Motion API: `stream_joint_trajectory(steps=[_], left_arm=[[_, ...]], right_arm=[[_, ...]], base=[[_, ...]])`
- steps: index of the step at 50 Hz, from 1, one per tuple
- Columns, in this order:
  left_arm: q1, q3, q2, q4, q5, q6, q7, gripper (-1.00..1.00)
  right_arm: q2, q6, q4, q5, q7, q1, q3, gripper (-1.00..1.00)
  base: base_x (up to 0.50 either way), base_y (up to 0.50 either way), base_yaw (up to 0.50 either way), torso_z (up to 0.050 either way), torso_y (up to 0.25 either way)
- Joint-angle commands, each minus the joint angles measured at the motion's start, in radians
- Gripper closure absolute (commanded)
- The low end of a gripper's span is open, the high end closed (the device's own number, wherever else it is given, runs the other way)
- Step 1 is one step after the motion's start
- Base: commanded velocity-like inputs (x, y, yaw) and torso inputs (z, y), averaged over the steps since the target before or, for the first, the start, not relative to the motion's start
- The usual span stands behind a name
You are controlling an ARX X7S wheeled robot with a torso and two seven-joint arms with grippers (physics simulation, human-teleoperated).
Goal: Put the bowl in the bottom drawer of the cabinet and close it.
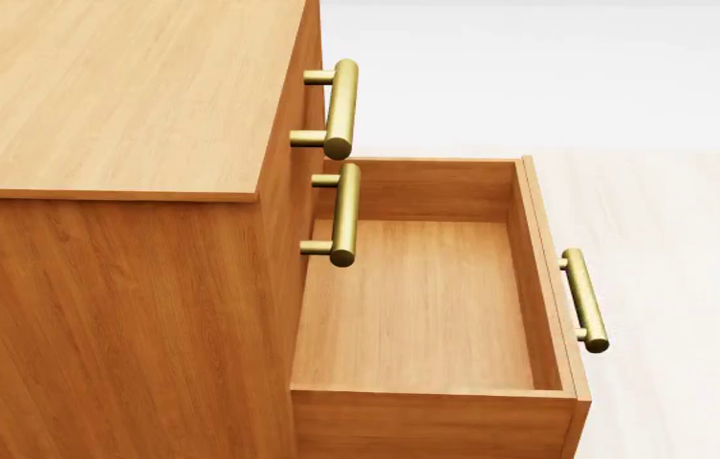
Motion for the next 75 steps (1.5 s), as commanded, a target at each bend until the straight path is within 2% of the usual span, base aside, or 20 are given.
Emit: stream_joint_trajectory(steps=[1,12,24,75], left_arm=[[-0.004,0.002,-0.001,-0.013,-0.003,0.011,0.001,-1.0],[-0.003,0.004,-0.006,-0.001,-0.006,0.002,-0.004,-1.0],[-0.006,0.008,-0.005,-0.008,-0.005,0.008,-0.007,-1.0],[-0.003,0.016,-0.019,0.01,-0.002,-0.001,-0.027,-1.0]], right_arm=[[0.0,0.097,-0.051,0.019,0.017,0.013,0.006,-1.0],[-0.008,0.112,-0.016,0.024,0.034,0.02,0.045,-1.0],[-0.018,0.082,-0.015,-0.03,0.136,0.009,0.093,-1.0],[-0.028,0.056,0.168,-0.007,0.155,0.022,0.226,-1.0]], base=[[0.0,0.0,0.0,0.0,0.0],[0.0,0.0,0.0,0.0,0.0],[0.0,0.0,0.0,0.0,0.0],[0.0,0.0,0.0,0.0,0.0]])
